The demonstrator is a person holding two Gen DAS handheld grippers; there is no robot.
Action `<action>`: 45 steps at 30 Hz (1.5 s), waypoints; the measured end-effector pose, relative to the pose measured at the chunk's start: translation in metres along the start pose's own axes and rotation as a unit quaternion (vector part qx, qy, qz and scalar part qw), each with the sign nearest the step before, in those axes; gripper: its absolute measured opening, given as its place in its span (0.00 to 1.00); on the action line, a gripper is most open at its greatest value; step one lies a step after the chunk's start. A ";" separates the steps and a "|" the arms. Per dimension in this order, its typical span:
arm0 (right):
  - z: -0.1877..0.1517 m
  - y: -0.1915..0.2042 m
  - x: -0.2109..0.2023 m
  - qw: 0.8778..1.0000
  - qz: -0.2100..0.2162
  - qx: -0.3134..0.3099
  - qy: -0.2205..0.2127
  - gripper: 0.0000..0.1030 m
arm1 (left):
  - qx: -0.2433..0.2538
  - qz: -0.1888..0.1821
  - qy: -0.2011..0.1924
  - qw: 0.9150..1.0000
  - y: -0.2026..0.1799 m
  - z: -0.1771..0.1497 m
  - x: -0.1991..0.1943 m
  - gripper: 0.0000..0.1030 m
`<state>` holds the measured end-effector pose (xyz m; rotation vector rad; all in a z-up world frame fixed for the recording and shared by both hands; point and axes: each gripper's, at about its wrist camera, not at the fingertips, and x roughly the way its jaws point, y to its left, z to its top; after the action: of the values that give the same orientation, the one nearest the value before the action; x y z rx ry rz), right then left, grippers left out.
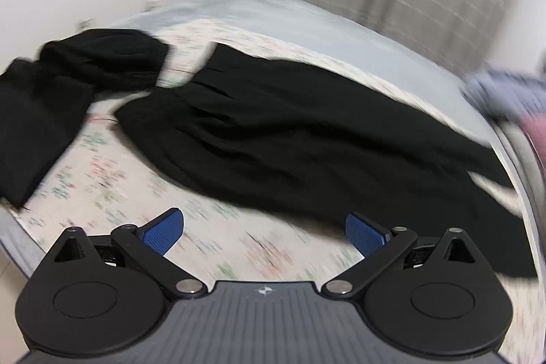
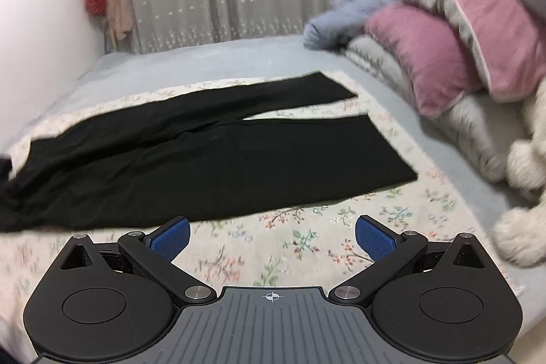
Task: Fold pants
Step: 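Grasp the trouser waistband with the left tool while the right tool grasps the leg hems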
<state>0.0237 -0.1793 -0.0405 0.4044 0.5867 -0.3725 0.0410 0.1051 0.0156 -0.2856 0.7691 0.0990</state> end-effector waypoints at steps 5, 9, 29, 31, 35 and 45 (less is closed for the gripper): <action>0.029 -0.048 0.059 0.995 -0.022 0.089 0.030 1.00 | -0.102 0.037 -0.003 0.994 0.052 0.045 0.036 0.98; 0.037 -0.098 0.114 0.977 -0.030 0.192 0.082 0.98 | -0.198 0.037 0.022 0.979 0.092 0.057 0.074 0.97; 0.039 -0.165 0.191 0.937 -0.066 0.336 0.073 0.11 | -0.243 0.023 0.015 0.970 0.100 0.058 0.175 0.18; 0.040 -0.164 0.192 0.938 -0.059 0.336 0.068 0.04 | -0.233 0.030 0.012 0.972 0.102 0.057 0.172 0.01; 0.047 -0.157 0.172 0.944 -0.055 0.324 0.030 0.04 | -0.225 0.019 -0.007 0.974 0.106 0.057 0.163 0.00; 0.054 -0.156 0.111 0.954 -0.028 0.296 -0.025 0.03 | -0.221 -0.012 -0.026 0.975 0.126 0.051 0.114 0.00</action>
<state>0.0644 -0.3628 -0.1058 0.9529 0.4291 -0.6137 0.1326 0.2383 -0.0563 -0.7113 0.6854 0.2555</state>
